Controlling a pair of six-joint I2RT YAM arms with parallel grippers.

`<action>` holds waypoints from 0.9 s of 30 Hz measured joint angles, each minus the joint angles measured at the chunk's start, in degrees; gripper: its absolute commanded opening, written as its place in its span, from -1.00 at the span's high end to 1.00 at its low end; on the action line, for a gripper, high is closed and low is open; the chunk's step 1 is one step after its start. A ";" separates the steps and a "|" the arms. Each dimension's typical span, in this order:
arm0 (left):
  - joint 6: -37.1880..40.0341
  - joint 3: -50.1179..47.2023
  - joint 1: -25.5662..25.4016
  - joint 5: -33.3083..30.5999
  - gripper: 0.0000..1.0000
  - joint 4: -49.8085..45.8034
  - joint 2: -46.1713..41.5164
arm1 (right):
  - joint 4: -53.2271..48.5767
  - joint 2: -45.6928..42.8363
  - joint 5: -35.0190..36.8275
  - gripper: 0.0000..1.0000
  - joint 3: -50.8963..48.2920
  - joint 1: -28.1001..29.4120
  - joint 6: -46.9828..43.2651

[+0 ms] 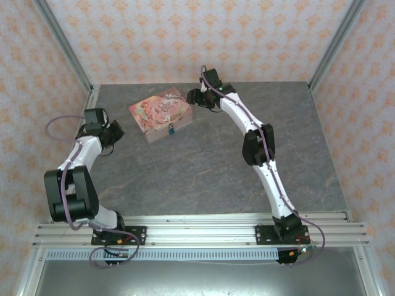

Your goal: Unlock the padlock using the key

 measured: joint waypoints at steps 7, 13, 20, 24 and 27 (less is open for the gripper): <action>0.52 7.78 -0.61 -1.27 1.00 1.53 11.15 | 5.90 1.88 -8.07 -0.17 -0.74 0.00 1.22; 2.01 13.77 -4.24 -0.76 1.00 1.14 17.92 | 8.13 1.86 -12.90 0.03 -3.30 -0.02 0.90; 3.06 14.23 -9.44 -1.09 1.00 0.96 19.08 | 14.62 -6.95 -14.82 0.08 -20.20 -1.31 -0.76; 4.31 14.23 -11.50 -1.14 1.00 0.98 19.06 | 17.33 -14.91 -13.40 0.09 -32.94 -1.79 -1.73; 5.44 14.23 -13.44 -1.22 1.00 1.01 19.04 | 20.37 -22.27 -11.50 0.07 -44.57 -1.90 -1.53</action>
